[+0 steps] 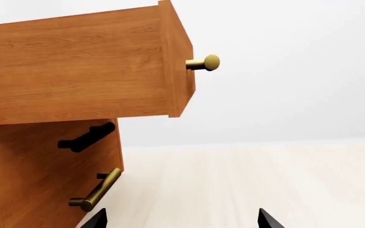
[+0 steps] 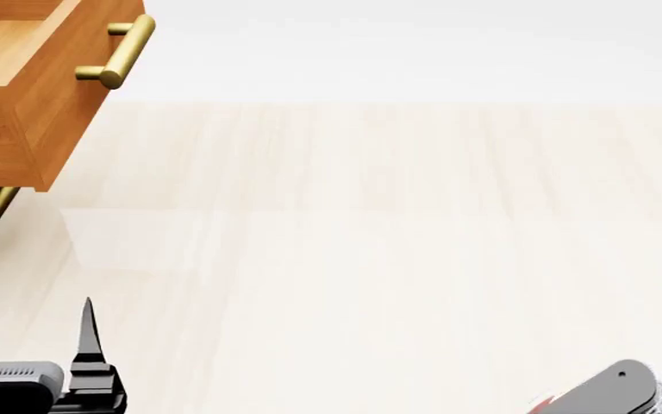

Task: Put the bowl on the plate.

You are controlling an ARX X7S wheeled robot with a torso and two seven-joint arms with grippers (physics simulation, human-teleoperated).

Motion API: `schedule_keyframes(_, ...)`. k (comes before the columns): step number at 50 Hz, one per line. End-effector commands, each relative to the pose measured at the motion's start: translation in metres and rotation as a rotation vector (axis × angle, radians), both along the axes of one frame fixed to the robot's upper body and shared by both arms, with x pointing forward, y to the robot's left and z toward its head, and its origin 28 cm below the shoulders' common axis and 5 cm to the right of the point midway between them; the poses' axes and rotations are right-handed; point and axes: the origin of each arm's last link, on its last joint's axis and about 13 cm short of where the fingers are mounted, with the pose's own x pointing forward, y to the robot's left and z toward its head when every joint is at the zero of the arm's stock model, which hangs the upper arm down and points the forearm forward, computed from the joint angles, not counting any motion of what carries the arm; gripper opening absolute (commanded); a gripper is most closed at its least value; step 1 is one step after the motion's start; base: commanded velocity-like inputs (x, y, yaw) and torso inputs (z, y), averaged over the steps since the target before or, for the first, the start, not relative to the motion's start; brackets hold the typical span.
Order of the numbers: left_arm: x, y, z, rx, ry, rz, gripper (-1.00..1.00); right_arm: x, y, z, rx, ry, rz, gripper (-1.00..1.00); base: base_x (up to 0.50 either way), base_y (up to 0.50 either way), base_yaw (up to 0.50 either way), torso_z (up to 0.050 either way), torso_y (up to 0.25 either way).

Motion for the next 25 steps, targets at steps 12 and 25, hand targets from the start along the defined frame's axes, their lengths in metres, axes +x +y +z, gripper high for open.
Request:
schedule_keyframes(12, 0.000, -0.001, 0.001, 0.000, -0.002, -0.002, 1.00, 0.002, -0.002, 0.003, 0.010, -0.044, -0.011, 1.00, 0.00, 0.00, 0.00, 0.000, 0.000)
schedule_keyframes(25, 0.000, -0.001, 0.003, -0.002, -0.005, -0.003, 1.00, 0.000, 0.000, 0.013, 0.049, -0.104, -0.007, 1.00, 0.00, 0.00, 0.00, 0.000, 0.000)
